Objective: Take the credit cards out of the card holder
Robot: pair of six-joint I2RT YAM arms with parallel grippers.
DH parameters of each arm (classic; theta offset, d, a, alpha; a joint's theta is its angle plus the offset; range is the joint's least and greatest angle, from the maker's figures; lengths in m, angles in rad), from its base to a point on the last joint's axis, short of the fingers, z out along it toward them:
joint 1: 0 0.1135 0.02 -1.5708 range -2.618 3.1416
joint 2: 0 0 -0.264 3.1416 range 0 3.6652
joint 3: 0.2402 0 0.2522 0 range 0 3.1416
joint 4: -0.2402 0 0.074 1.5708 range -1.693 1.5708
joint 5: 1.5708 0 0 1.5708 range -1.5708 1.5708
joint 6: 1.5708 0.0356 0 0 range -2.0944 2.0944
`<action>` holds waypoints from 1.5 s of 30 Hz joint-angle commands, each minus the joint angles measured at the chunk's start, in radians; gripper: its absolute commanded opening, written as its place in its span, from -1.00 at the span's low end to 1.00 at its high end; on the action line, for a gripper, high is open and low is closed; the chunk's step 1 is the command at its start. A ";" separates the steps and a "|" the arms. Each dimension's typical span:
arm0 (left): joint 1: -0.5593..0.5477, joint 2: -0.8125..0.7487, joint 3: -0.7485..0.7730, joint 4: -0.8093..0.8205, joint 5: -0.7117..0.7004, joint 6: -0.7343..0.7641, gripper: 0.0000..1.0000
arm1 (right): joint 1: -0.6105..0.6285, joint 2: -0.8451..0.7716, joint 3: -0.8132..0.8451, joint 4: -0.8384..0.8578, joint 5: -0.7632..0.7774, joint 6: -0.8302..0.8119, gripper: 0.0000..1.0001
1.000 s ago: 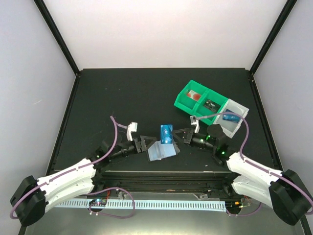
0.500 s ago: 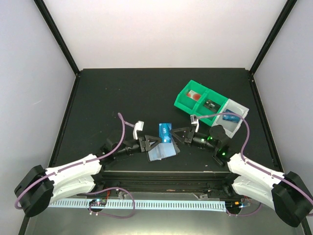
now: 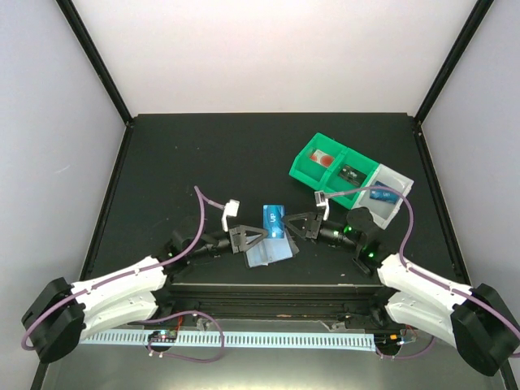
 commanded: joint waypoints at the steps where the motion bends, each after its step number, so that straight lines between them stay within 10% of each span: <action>1: -0.006 -0.064 0.017 -0.051 0.024 0.074 -0.97 | 0.010 -0.016 0.061 -0.107 -0.110 -0.175 -0.74; 11: -0.005 -0.253 0.031 -0.375 0.134 0.252 -0.97 | 0.005 -0.124 0.285 -0.726 -0.209 -0.680 -0.11; 20: -0.005 -0.315 0.064 -0.552 0.316 0.365 -0.97 | 0.004 -0.079 0.477 -1.110 -0.248 -0.973 -0.07; 45: -0.005 -0.290 0.077 -0.552 0.430 0.445 -0.97 | 0.025 0.025 0.446 -1.018 -0.424 -0.963 -0.12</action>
